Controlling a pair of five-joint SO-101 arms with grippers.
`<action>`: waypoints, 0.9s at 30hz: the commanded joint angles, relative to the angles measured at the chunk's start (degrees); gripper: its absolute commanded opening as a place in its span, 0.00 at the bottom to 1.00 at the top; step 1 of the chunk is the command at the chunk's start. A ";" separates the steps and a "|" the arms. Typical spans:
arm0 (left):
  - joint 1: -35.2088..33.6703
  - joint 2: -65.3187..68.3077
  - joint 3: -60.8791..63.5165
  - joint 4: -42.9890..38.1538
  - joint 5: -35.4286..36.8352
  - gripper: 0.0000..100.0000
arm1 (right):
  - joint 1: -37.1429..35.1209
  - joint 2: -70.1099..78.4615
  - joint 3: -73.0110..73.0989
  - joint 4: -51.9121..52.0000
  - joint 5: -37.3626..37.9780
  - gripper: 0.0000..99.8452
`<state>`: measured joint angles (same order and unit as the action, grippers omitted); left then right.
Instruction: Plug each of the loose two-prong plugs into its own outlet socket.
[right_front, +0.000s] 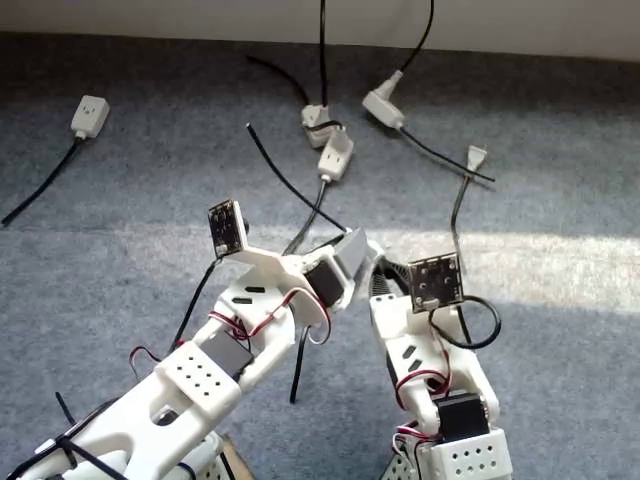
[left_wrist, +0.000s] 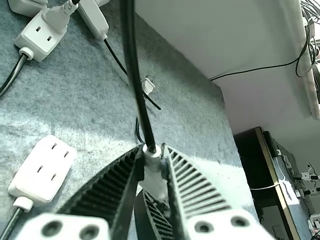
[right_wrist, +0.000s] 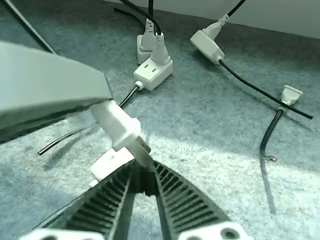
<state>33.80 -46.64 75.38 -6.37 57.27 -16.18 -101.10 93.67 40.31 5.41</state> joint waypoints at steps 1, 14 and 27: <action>-0.04 -0.31 -2.86 -0.35 -5.63 0.01 | -1.63 -0.75 -2.51 5.23 0.62 0.01; 0.22 -0.13 -2.33 -0.26 -6.68 0.01 | -11.12 -0.75 -10.95 10.24 0.26 0.01; 4.09 -0.31 -0.13 -0.26 -10.64 0.01 | -1.36 -0.13 -10.68 3.74 0.79 0.01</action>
<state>36.62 -46.55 75.47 -6.29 47.34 -20.40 -101.10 85.58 46.20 5.41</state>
